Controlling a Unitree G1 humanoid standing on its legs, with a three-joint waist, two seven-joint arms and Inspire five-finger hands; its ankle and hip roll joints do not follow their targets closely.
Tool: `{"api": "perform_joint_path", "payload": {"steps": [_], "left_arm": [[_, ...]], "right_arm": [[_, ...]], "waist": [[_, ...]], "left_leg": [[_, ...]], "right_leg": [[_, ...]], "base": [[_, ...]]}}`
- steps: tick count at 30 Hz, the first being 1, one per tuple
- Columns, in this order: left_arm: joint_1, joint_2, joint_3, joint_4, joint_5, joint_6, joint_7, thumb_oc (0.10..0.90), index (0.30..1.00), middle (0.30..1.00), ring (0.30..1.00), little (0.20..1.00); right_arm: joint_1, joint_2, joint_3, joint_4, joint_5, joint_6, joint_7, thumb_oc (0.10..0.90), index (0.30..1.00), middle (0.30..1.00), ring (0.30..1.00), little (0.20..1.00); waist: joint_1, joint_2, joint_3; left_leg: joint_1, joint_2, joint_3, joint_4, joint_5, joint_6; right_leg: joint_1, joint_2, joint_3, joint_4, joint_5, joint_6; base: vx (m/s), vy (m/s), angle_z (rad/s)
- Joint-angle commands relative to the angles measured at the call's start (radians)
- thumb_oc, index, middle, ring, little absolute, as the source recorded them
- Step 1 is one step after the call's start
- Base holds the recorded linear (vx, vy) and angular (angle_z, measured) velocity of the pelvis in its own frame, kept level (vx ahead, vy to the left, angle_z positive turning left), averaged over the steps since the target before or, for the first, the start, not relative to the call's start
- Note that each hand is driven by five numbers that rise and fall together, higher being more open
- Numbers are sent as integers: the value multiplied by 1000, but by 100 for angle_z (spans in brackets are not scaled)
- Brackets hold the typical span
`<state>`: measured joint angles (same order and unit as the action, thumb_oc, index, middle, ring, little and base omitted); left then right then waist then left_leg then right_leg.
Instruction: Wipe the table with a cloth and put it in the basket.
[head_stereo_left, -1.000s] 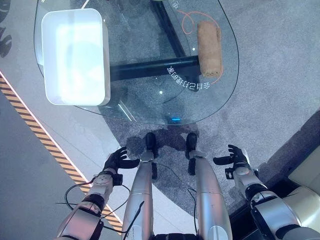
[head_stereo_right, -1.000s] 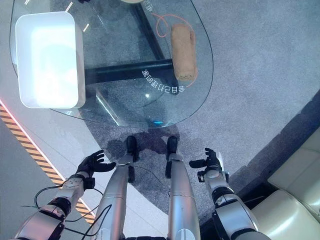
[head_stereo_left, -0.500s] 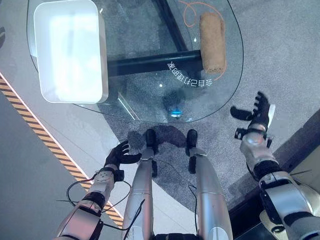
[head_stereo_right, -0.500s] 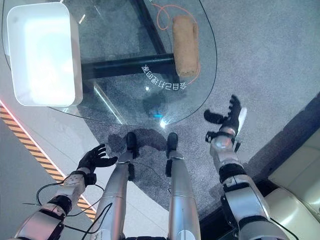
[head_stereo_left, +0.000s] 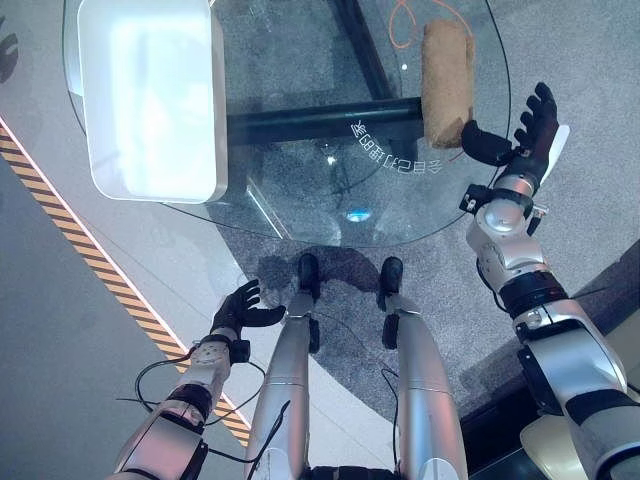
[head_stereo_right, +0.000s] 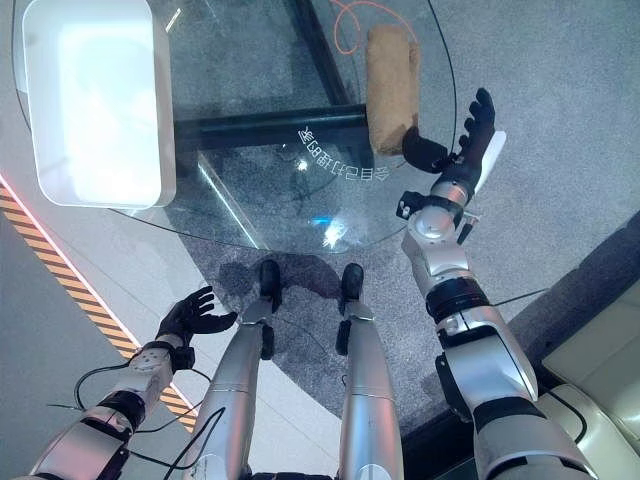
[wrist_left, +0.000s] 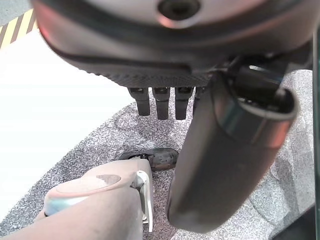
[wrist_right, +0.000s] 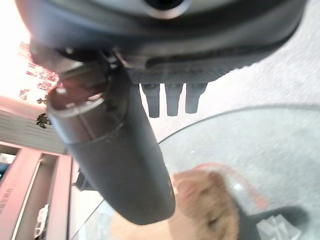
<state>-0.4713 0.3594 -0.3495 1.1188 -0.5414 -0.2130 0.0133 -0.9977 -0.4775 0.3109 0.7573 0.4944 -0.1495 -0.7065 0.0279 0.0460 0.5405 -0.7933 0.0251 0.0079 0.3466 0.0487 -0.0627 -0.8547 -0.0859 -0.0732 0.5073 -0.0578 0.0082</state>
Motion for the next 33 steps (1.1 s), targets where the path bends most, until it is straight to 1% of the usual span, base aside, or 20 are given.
{"api": "perform_joint_path", "payload": {"steps": [1,7,11,18,20,24,25,28,30,33], "left_arm": [[51,-27,-14,8,-28,-31,21,800,900,900,900,900],[60,-36,-19,-9,-20,-20,26,800,900,900,900,900],[64,-43,-24,-17,-16,-18,29,800,900,900,900,900],[76,-47,-27,-26,-15,-17,30,800,900,900,900,900],[82,-49,-32,-30,-14,-21,28,800,900,900,900,900],[81,-52,-34,-36,-10,-15,30,800,900,900,900,900],[83,-53,-39,-40,-16,-15,31,800,900,900,900,900],[83,-53,-45,-40,-22,-17,27,800,900,900,900,900],[82,-57,-50,-41,-24,-11,28,800,900,900,900,900],[81,-61,-56,-41,-21,-11,29,800,900,900,900,900]], "right_arm": [[-63,-63,29,-113,-5,-9,-44,800,900,900,900,900],[-101,-48,63,-126,6,66,-43,800,900,900,900,900],[-132,-38,87,-98,33,117,-38,800,900,900,900,900],[-153,-33,103,-61,56,140,-32,800,900,900,900,900],[-164,-27,116,-47,58,172,-38,800,900,900,900,900],[-169,-25,126,-30,58,186,-34,800,900,900,900,900],[-179,-26,137,-14,54,202,-34,800,900,900,900,900],[-189,-29,146,8,49,209,-28,800,900,900,900,900],[-205,-29,157,40,47,225,-45,800,900,900,900,900],[-223,-31,165,84,50,226,-57,800,900,900,900,900]], "waist": [[-4,34,-21],[6,41,-21],[16,49,-21],[24,56,-21],[29,60,-21],[32,62,-21],[35,66,-21],[36,71,-21],[40,77,-21],[46,82,-21]], "left_leg": [[-2,-59,25,65,-71,21],[3,-62,29,61,-67,23],[8,-64,31,54,-63,24],[10,-63,33,46,-58,23],[13,-65,34,38,-52,22],[15,-64,35,38,-51,22],[17,-63,38,33,-49,23],[19,-64,40,31,-47,23],[20,-66,39,32,-47,22],[19,-66,38,31,-46,22]], "right_leg": [[33,21,-52,-65,-1,-8],[37,18,-58,-63,-5,-12],[38,16,-61,-62,-6,-15],[37,15,-63,-60,-8,-16],[38,15,-67,-61,-7,-17],[38,13,-69,-58,-7,-16],[38,11,-70,-59,-6,-16],[36,9,-72,-58,-5,-16],[36,7,-72,-55,-6,-16],[35,3,-75,-52,-7,-15]], "base": [[0,0,0],[0,0,0],[0,0,0],[0,0,0],[0,0,0],[0,0,0],[0,0,0],[0,0,0],[0,0,0],[0,0,0]]}}
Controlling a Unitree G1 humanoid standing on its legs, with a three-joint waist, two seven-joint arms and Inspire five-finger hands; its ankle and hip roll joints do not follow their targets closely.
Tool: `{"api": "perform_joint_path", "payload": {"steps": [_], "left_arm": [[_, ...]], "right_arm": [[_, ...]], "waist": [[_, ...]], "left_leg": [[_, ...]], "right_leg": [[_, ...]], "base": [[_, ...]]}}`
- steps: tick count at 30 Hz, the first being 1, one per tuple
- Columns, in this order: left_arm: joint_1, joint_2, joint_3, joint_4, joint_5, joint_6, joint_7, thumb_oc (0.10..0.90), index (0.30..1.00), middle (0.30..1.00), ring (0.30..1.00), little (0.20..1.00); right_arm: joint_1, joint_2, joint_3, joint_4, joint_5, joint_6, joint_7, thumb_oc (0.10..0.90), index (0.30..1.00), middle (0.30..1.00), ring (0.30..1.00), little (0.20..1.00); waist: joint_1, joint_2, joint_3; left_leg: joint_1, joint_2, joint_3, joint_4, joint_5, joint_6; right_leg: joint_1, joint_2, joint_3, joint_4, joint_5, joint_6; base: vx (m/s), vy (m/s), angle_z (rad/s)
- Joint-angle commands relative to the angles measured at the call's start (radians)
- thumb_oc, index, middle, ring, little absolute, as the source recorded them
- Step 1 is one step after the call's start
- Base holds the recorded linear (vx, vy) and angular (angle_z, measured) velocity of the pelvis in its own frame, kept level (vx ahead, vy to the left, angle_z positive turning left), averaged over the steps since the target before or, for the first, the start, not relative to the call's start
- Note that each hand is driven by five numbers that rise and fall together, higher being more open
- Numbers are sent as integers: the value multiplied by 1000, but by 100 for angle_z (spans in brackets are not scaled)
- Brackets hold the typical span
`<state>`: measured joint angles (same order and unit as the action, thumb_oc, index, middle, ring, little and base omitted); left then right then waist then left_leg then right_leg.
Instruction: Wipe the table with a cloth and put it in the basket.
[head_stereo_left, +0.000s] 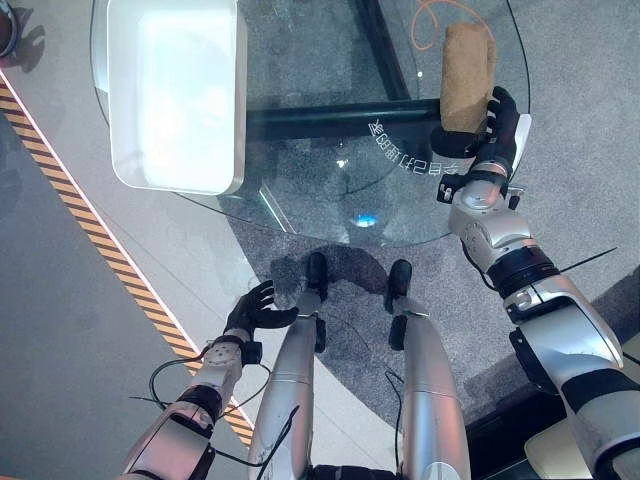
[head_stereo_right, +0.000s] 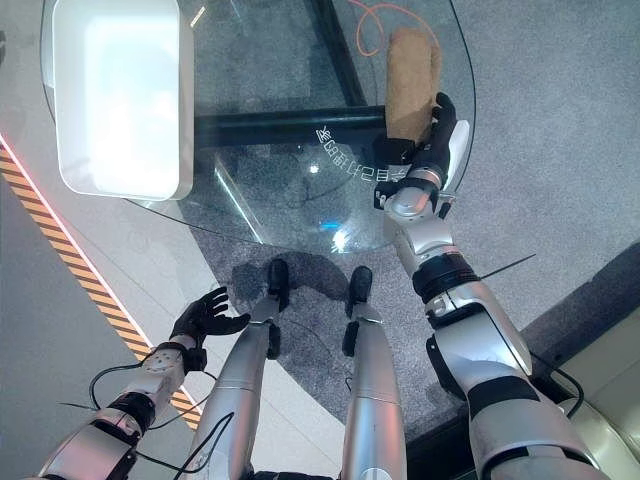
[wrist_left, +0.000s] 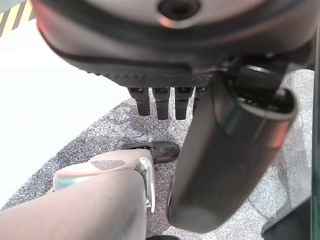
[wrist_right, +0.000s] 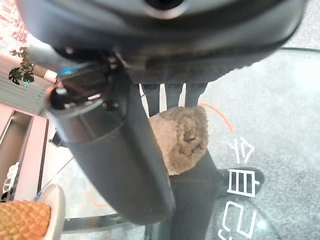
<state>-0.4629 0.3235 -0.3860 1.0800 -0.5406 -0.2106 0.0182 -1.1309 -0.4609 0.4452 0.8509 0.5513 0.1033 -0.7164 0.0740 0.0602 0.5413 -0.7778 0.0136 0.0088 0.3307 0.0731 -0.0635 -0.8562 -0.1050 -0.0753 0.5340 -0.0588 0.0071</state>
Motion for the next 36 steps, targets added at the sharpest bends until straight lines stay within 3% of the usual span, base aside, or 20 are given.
{"api": "perform_joint_path", "payload": {"steps": [1,20,21,22,36], "left_arm": [[73,-27,-23,-2,-23,-15,25,800,900,900,900,900],[80,-34,-59,-22,-32,-10,16,800,900,900,900,900],[80,-34,-61,-20,-33,-12,16,800,900,900,900,900],[80,-33,-61,-20,-34,-12,16,800,900,900,900,900],[85,-28,-76,-22,-43,-19,12,800,900,900,900,900]], "right_arm": [[-97,-49,34,5,-13,-27,-48,800,900,900,900,900],[-196,-54,102,120,-125,67,-63,800,900,900,900,900],[-196,-56,103,127,-126,72,-56,232,413,413,413,332],[-196,-56,104,133,-129,75,-50,100,300,300,300,200],[-197,-70,116,210,-102,67,-31,100,300,300,300,200]], "waist": [[2,70,-21],[29,98,-21],[30,98,-21],[31,98,-21],[34,108,-21]], "left_leg": [[3,-56,36,48,-71,24],[-2,-68,29,45,-64,27],[-3,-69,28,46,-64,27],[-4,-69,27,46,-63,27],[-5,-70,30,39,-61,33]], "right_leg": [[35,21,-74,-78,-6,-13],[21,12,-87,-61,-6,-10],[20,12,-88,-61,-6,-10],[19,12,-88,-60,-5,-9],[12,11,-87,-62,0,-4]], "base": [[0,0,0],[0,0,0],[0,0,0],[12,-9,3],[4,-5,3]]}}
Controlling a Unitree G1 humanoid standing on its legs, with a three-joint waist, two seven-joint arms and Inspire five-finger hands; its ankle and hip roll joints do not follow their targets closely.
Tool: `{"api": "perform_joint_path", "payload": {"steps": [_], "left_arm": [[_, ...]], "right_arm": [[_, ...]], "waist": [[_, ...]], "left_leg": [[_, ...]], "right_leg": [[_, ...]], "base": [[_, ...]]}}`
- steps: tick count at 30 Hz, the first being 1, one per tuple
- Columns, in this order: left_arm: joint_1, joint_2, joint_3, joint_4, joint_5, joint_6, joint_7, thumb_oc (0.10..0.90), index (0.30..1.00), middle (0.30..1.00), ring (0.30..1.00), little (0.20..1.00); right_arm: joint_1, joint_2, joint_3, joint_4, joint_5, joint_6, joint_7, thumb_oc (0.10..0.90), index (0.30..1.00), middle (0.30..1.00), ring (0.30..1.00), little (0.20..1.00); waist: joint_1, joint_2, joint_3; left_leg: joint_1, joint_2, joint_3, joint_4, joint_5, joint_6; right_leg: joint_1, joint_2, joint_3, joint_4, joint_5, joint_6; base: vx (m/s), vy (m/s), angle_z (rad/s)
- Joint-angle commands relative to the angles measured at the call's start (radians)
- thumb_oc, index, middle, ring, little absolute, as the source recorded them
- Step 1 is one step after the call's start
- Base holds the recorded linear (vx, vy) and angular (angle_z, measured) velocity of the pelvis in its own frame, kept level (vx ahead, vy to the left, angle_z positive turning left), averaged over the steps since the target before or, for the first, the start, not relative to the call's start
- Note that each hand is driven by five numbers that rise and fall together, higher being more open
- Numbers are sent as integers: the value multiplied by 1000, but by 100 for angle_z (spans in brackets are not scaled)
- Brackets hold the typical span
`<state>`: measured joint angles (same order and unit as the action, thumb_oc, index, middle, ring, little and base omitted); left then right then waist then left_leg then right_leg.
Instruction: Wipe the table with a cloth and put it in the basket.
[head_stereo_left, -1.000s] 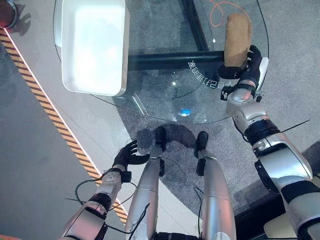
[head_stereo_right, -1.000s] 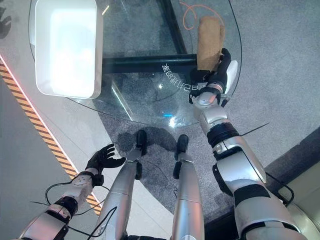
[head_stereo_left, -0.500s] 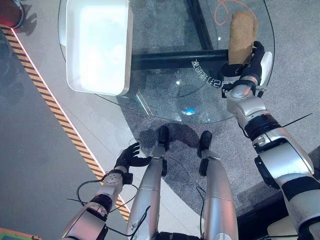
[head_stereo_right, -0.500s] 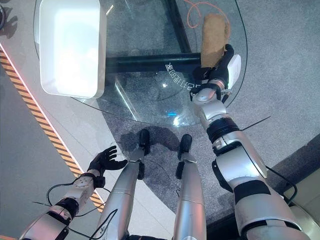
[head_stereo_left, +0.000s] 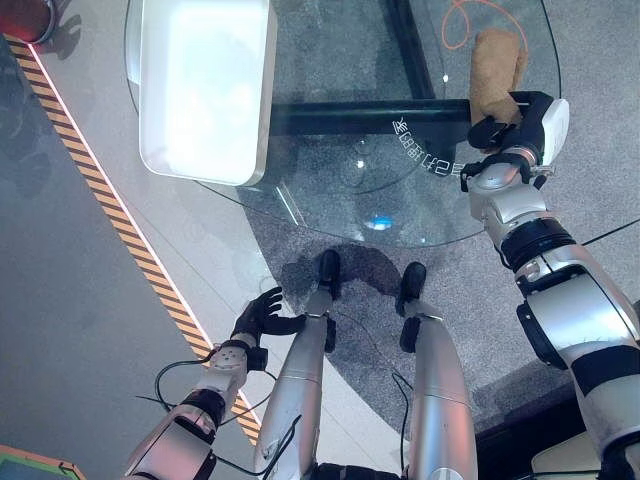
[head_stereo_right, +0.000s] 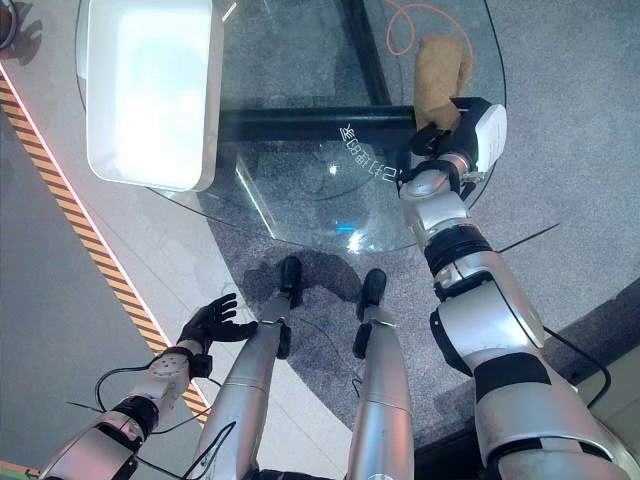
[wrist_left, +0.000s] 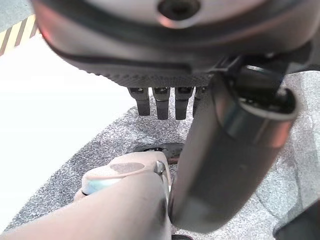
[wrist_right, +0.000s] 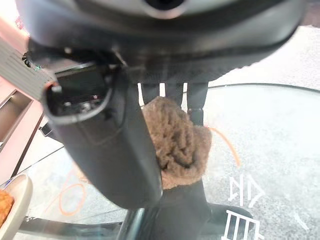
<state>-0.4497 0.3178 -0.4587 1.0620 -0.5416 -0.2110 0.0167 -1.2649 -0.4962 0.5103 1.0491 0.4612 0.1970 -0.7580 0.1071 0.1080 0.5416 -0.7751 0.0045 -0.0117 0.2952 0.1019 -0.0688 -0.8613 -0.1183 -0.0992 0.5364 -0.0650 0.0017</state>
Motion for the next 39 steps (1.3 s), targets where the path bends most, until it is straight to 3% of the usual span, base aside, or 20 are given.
{"api": "perform_joint_path", "payload": {"steps": [1,11,25,39], "left_arm": [[71,-22,-4,-5,-42,-17,14,800,900,900,900,900],[70,-23,-11,-14,-49,-15,20,800,900,900,900,900],[62,-24,-3,-38,-27,4,23,800,900,900,900,900],[47,-34,1,-49,-22,14,29,800,900,900,900,900]], "right_arm": [[-64,-35,53,13,-8,-27,11,100,300,300,300,200],[-68,-42,57,13,-33,-45,34,100,300,300,300,200],[-52,3,158,-175,-248,-93,239,100,300,300,300,200],[23,91,217,-235,-263,-121,399,100,300,300,300,200]], "waist": [[1,60,-22],[-2,63,-22],[2,56,-22],[3,71,-22]], "left_leg": [[-7,-60,52,74,-89,38],[-3,-58,56,61,-83,35],[-1,-63,52,42,-71,31],[15,-69,56,24,-59,28]], "right_leg": [[17,24,-64,-66,8,2],[18,22,-65,-77,15,6],[20,22,-77,-90,21,8],[29,17,-79,-96,16,6]], "base": [[0,0,0],[0,0,0],[0,0,0],[0,0,0]]}}
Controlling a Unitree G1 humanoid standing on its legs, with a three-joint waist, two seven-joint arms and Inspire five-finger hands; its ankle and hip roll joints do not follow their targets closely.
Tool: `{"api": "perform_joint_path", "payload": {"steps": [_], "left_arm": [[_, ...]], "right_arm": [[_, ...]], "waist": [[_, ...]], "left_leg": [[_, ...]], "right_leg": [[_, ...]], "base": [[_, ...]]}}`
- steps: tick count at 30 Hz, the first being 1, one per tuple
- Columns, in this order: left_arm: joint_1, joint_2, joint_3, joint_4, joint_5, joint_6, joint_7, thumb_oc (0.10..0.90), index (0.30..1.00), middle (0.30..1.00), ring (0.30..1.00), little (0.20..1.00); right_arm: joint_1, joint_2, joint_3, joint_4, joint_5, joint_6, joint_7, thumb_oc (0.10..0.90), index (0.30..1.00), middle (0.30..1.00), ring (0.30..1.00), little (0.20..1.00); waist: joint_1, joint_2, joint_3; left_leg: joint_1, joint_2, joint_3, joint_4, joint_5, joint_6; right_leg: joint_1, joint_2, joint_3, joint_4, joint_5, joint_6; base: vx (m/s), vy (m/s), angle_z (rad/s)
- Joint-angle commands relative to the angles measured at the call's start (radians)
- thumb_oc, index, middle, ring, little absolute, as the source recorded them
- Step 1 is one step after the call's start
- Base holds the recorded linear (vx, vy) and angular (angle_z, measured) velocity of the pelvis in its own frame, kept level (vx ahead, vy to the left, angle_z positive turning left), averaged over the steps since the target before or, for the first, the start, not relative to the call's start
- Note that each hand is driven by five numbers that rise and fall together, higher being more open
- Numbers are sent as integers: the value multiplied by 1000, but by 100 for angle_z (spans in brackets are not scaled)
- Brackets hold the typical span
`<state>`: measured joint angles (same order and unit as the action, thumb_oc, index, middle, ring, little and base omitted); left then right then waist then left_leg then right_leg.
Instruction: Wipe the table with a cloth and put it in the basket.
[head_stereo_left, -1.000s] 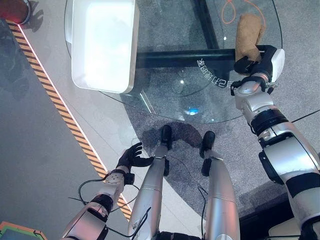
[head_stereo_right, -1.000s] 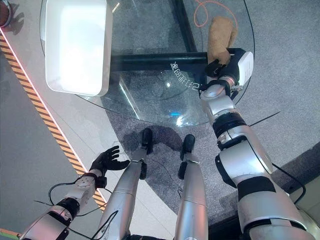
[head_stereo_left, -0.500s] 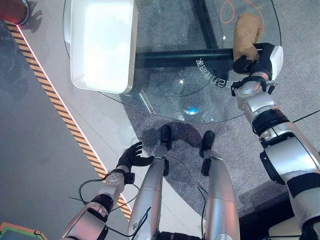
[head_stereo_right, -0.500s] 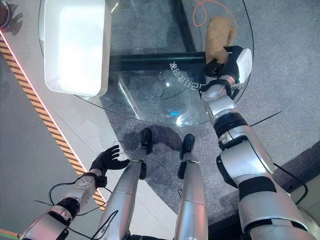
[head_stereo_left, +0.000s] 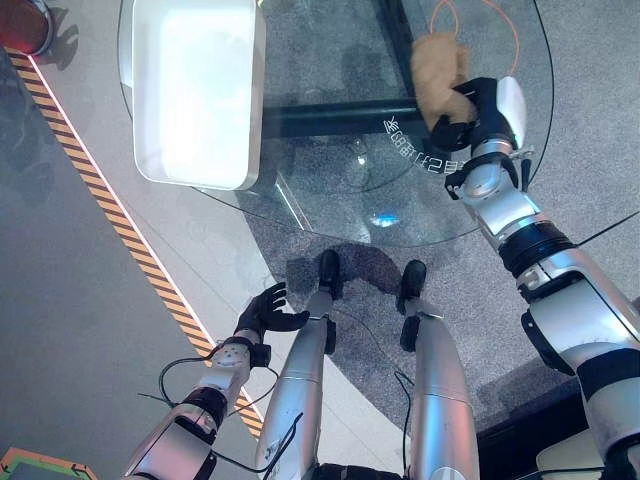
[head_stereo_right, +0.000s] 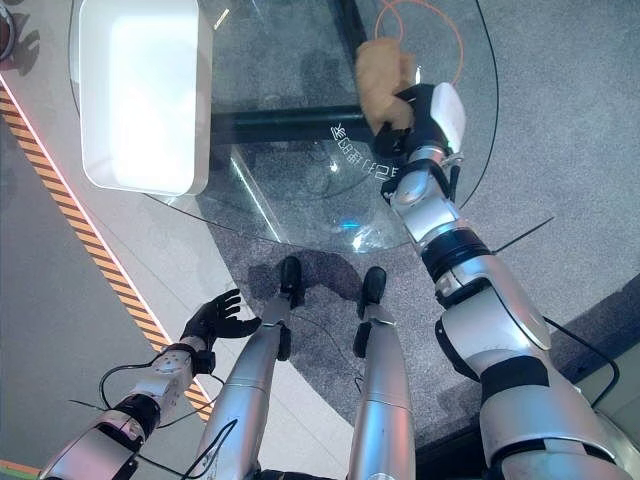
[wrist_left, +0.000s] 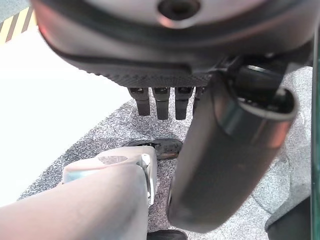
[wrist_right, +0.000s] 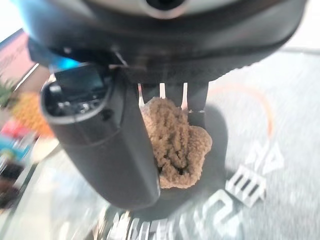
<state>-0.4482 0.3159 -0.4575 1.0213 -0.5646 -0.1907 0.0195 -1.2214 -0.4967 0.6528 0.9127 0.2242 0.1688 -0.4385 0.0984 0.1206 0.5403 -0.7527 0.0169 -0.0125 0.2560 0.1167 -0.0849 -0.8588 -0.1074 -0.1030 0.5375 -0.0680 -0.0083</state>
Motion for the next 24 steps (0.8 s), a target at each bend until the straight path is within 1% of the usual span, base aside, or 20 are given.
{"api": "perform_joint_path", "payload": {"steps": [1,5,9,12,16,22,24], "left_arm": [[44,-36,1,-8,3,-6,25,800,900,900,900,900],[37,-44,-2,-7,4,-5,28,800,900,900,900,900],[39,-45,-5,-8,5,-9,28,800,900,900,900,900],[38,-48,-5,-14,10,-6,37,800,900,900,900,900],[37,-46,-3,-17,9,-2,39,800,900,900,900,900],[38,-46,2,-18,18,2,35,800,900,900,900,900],[40,-43,2,-22,20,4,33,800,900,900,900,900]], "right_arm": [[-10,100,77,-94,-30,-105,99,100,300,300,300,200],[7,129,91,-104,-33,-106,138,100,300,300,300,200],[26,141,112,-121,-51,-105,183,100,300,300,300,200],[44,156,149,-154,-82,-111,245,100,300,300,300,200],[59,165,176,-201,-98,-98,283,100,300,300,300,200],[74,180,217,-244,-96,-116,378,100,300,300,300,200],[79,181,228,-265,-100,-109,396,100,300,300,300,200]], "waist": [[11,61,-20],[11,63,-20],[10,64,-20],[9,63,-20],[7,62,-20],[10,61,-20],[10,59,-20]], "left_leg": [[-6,-83,58,61,-72,44],[-8,-84,59,57,-68,43],[-9,-84,62,55,-66,42],[-7,-85,63,49,-63,41],[-6,-85,64,45,-58,40],[-4,-86,62,41,-52,38],[-5,-85,62,43,-52,37]], "right_leg": [[28,6,-75,-99,20,16],[25,5,-75,-102,21,16],[24,4,-76,-104,23,16],[23,5,-76,-109,24,16],[23,6,-76,-110,26,16],[25,6,-78,-112,26,15],[23,5,-78,-110,26,15]], "base": [[0,0,0],[0,0,0],[0,0,0],[0,0,0],[0,0,0],[1,-6,2],[5,-15,12]]}}
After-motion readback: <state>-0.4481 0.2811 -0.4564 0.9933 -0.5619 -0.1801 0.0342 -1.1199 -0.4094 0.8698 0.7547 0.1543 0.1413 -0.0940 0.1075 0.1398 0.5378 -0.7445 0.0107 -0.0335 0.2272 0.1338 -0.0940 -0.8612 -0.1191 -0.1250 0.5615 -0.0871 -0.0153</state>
